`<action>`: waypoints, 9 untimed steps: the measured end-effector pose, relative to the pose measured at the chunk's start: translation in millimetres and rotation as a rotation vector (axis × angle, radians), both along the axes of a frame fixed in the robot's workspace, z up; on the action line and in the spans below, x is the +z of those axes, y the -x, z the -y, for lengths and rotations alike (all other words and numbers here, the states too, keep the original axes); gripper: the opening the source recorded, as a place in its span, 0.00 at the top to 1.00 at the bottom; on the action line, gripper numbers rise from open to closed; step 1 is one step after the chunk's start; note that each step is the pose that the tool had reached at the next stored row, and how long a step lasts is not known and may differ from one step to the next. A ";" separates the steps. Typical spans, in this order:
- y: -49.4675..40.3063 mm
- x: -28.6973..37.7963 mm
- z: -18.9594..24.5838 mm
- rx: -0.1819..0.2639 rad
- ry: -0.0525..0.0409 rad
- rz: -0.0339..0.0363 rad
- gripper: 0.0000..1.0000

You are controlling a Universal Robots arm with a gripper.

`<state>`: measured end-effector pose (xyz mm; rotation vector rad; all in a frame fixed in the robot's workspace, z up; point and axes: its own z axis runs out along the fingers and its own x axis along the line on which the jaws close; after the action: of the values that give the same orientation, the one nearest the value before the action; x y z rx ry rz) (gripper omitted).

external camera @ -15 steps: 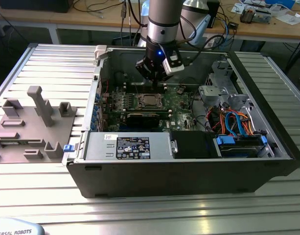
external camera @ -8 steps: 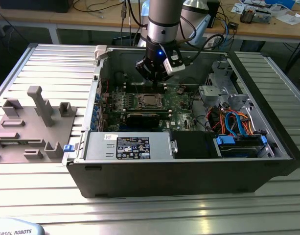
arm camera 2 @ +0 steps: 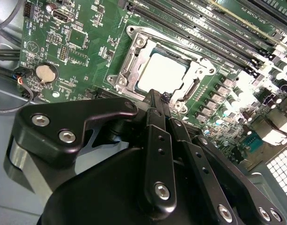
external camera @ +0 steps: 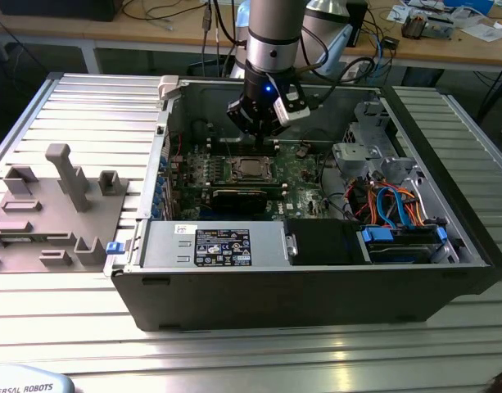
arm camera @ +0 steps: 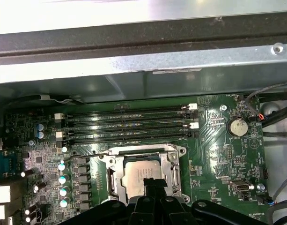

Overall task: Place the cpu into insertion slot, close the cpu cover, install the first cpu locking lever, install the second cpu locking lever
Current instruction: 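Install the first cpu locking lever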

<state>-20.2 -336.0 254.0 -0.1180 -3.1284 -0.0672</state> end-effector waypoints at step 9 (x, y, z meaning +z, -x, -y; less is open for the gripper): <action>15.9 0.0 0.0 0.000 -0.0001 0.0000 0.89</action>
<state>-36.1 -336.0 253.9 -0.1176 -3.1284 -0.0673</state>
